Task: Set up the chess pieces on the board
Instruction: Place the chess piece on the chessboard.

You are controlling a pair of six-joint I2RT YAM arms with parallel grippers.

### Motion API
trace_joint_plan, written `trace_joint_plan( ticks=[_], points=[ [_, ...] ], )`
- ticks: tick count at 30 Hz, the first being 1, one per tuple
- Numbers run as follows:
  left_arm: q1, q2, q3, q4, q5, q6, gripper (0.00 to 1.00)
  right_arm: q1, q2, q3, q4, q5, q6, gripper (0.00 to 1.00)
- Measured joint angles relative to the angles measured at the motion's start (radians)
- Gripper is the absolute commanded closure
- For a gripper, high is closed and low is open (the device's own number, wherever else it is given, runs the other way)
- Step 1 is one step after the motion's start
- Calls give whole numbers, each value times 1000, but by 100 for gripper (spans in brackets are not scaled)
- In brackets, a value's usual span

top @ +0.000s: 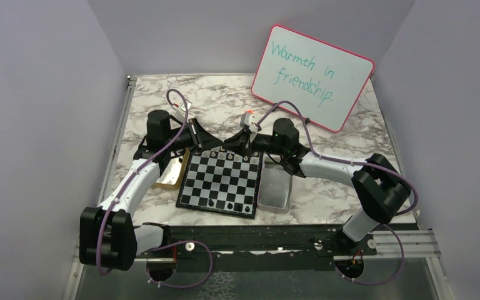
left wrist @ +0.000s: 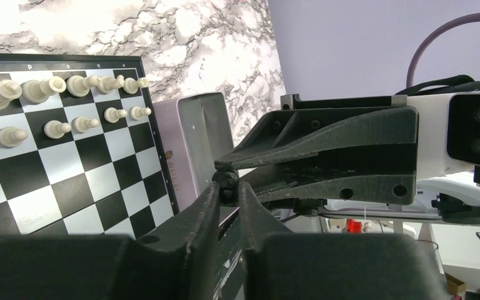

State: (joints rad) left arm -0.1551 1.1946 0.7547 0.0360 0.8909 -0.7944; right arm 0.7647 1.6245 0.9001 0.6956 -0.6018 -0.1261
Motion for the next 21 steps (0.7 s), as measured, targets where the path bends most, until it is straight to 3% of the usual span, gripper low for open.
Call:
trace_joint_plan(
  ticks=[2,5,6,7,8,16,21],
  points=[
    [-2,1,0,1,0,-2,92,0,0,-2,2,-1,0,83],
    [-2,2,-3,0,0,-1,94,0,-2,-8,7,-1,0,68],
    [-3,2,-3,-3,-1,4,95,0,-4,-11,7,-1,3,56],
    [-5,2,-3,-9,-2,12,95,0,-8,-15,7,-1,5,24],
    [-10,2,-2,-25,-10,29,95,0,-13,-21,6,-1,11,3],
    [-113,-13,69,-257,-224,200,97,0,-172,-170,-20,17,36,0],
    [-257,-51,81,-355,-430,257,97,0,-352,-253,-134,102,124,0]
  ],
)
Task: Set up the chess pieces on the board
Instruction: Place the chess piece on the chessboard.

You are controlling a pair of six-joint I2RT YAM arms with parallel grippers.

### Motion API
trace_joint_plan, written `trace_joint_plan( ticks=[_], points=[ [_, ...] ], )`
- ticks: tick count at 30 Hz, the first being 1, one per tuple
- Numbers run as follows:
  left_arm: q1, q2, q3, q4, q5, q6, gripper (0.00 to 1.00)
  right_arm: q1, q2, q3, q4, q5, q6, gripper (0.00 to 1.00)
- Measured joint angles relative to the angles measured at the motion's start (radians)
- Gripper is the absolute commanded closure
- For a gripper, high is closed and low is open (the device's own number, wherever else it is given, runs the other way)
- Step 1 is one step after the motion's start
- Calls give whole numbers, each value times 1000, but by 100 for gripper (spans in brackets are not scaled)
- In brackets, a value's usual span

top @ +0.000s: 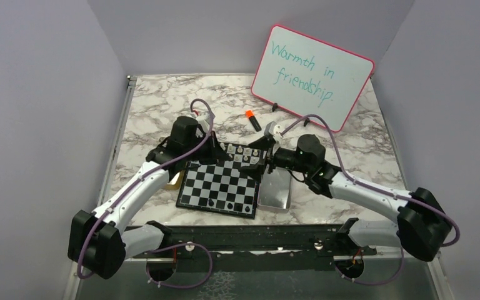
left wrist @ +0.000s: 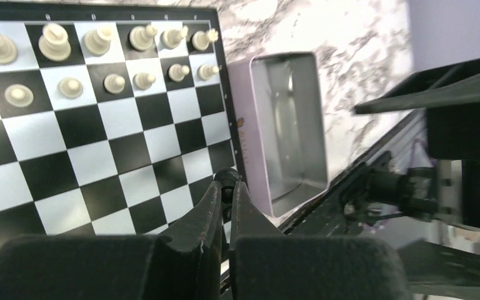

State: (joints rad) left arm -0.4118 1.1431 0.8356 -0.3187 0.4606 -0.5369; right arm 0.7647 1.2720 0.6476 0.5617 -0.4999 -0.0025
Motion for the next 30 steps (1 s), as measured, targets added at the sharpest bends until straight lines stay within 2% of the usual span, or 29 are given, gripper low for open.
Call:
trace_joint_plan(
  ticks=[7,12,15,21,30],
  points=[
    [-256,24,8,-84,-272,15,97,0,-152,55,-298,192,106,0],
    [-428,85,24,-119,-443,-2,97,0,-294,29,-393,296,147,0],
    [-495,133,47,-136,-523,-15,97,0,-378,-6,-428,347,164,0],
    [-553,197,55,-166,-604,-55,97,0,-505,-29,-510,451,174,0],
    [-586,220,54,-195,-627,-112,97,0,-694,-68,-560,584,190,0]
  ],
)
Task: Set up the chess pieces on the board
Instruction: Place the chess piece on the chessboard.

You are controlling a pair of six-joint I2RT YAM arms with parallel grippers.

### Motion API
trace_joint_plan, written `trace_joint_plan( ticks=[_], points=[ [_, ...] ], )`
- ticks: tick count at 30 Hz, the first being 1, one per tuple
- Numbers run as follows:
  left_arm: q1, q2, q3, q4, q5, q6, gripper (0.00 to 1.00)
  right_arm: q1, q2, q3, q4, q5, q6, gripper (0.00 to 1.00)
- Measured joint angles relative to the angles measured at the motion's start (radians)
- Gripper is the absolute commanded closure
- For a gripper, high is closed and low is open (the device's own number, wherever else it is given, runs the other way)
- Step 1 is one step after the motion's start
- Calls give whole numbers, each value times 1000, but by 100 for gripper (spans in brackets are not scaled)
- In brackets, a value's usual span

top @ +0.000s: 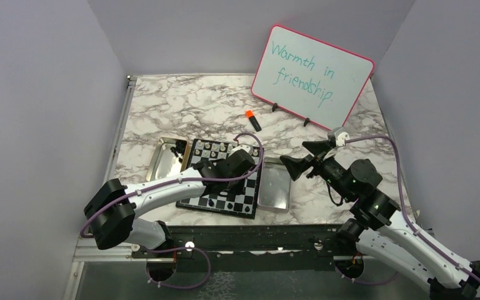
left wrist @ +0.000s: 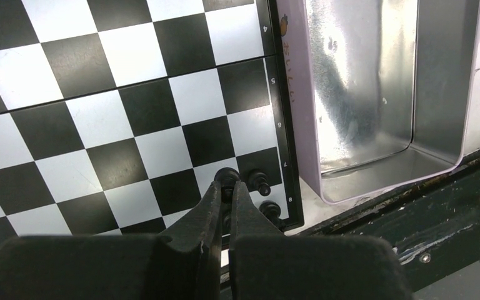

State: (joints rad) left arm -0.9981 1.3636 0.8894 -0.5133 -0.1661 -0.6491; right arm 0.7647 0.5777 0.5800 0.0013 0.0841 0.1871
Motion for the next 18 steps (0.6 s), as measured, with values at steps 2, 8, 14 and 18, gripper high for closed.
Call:
trace_joint_plan(
  ticks=[2,8,14,18],
  points=[
    [-4,0,-2,0,0,-9,97,0,-18,0,-3,17,0,0],
    [-14,2,-14,-2,1,-28,96,0,-14,0,-23,50,0,0],
    [-19,21,-22,-2,2,-35,96,0,-8,0,-52,62,0,0],
    [-19,23,-36,-2,6,-42,96,0,-10,0,-56,68,0,0]
  ],
)
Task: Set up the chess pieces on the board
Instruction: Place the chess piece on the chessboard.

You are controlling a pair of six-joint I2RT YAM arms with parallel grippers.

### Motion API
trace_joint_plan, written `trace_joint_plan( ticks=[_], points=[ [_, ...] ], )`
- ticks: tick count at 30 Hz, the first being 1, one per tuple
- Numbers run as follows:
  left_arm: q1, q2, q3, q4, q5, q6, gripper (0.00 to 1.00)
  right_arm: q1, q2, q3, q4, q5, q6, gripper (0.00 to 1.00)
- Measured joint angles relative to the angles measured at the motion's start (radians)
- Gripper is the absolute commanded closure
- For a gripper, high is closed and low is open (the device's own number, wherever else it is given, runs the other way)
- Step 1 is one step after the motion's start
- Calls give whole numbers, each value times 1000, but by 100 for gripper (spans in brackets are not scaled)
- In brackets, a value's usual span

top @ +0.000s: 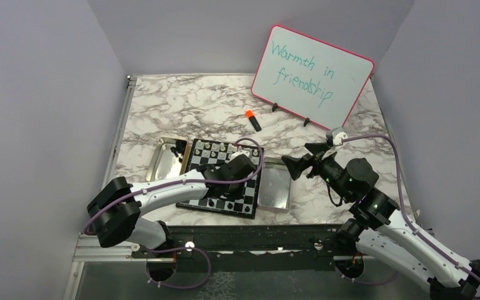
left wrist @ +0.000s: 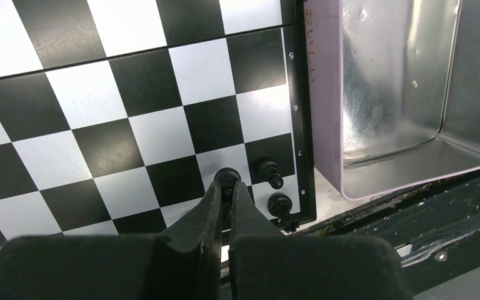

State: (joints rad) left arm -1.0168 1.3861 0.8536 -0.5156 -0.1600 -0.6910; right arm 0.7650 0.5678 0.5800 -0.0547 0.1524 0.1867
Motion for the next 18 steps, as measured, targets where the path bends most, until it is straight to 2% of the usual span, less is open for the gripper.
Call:
trace_joint_plan(
  ticks=[18],
  points=[
    [-6,43,-17,3,37,-5,92,0,-4,0,0,15,4,0]
  ],
)
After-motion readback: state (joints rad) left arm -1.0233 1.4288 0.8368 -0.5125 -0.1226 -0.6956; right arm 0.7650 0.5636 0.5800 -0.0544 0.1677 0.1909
